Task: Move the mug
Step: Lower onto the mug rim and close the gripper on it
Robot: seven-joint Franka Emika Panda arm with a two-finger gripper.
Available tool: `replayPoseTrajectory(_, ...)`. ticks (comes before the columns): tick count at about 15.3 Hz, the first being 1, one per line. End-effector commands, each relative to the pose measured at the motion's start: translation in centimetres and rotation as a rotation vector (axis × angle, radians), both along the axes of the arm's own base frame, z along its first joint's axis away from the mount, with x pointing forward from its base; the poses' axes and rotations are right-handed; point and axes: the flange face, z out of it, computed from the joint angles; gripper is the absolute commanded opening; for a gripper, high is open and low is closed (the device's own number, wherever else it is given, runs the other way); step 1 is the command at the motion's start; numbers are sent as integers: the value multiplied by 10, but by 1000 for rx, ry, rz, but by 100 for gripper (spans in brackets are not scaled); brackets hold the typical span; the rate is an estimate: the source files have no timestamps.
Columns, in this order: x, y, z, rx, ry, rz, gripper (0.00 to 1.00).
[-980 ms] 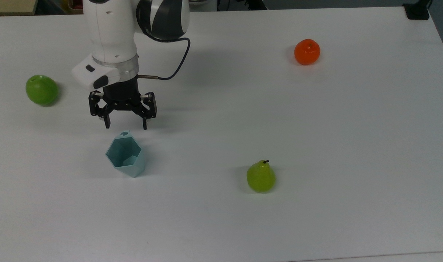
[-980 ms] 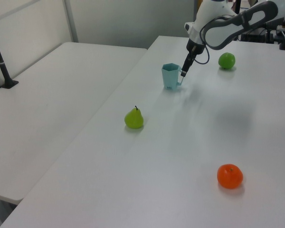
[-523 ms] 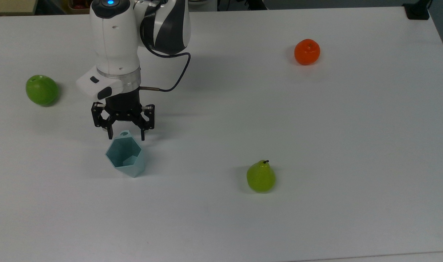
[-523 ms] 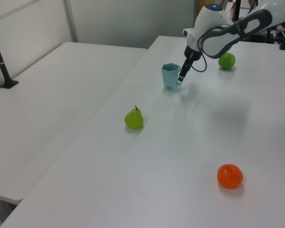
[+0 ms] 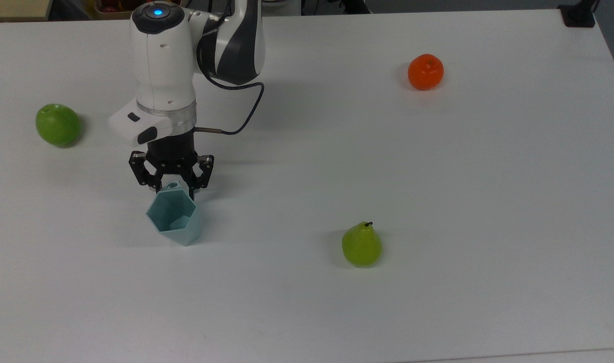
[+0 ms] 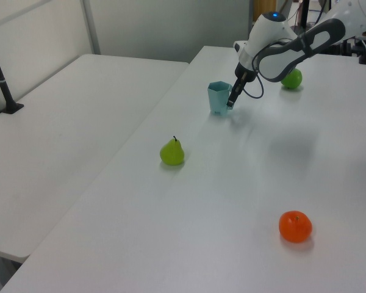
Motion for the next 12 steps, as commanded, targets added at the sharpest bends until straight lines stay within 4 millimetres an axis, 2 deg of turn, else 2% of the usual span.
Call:
replayPoseTrajectory(1,1,1,2,-1,-19,3,37)
replayPoseTrajectory(2,1,1,2,-1,-19,3,32)
replayPoseTrajectory(5,0,2,1,-4,-15,9,0)
replayPoseTrajectory(10,0,2,2,-6,-11,11,0)
replayPoseTrajectory(12,-1,2,11,1,-22,5,0)
